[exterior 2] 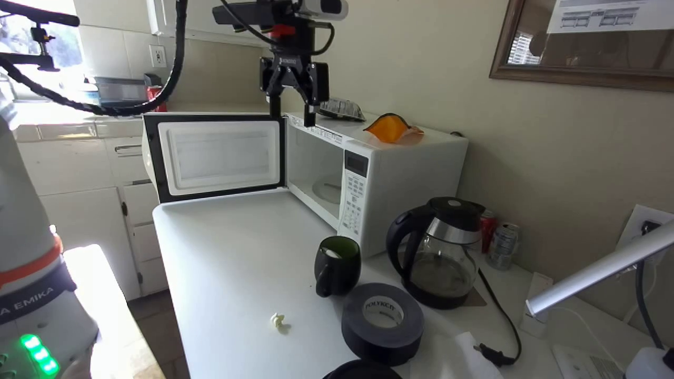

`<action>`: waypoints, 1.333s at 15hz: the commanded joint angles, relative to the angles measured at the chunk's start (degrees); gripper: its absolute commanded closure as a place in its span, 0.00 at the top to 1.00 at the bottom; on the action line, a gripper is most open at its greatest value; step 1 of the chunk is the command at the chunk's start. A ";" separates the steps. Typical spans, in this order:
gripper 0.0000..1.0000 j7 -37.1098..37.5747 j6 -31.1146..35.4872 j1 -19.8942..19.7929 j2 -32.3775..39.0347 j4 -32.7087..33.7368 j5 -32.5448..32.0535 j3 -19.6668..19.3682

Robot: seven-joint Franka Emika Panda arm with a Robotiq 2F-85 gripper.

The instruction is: Remove the brush from the black mug.

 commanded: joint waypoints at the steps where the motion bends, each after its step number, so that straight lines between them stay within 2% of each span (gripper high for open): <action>1: 1.00 0.00 1.64 -1.75 6.80 0.95 -1.92 -1.00; 2: 1.00 -1.16 0.73 -1.96 8.53 1.91 -2.08 -1.56; 3: 1.00 -0.28 1.02 -1.61 4.53 0.12 -0.73 -0.76; 7: 1.00 -0.69 1.04 -2.14 8.40 1.35 -0.91 -1.15; 11: 1.00 -12.58 0.98 -1.39 11.06 -0.06 -1.84 -3.40; 15: 1.00 -17.07 7.25 -2.92 13.00 -4.20 -4.83 -4.79; 20: 1.00 -14.29 16.80 -4.70 16.40 -7.84 -3.80 -5.66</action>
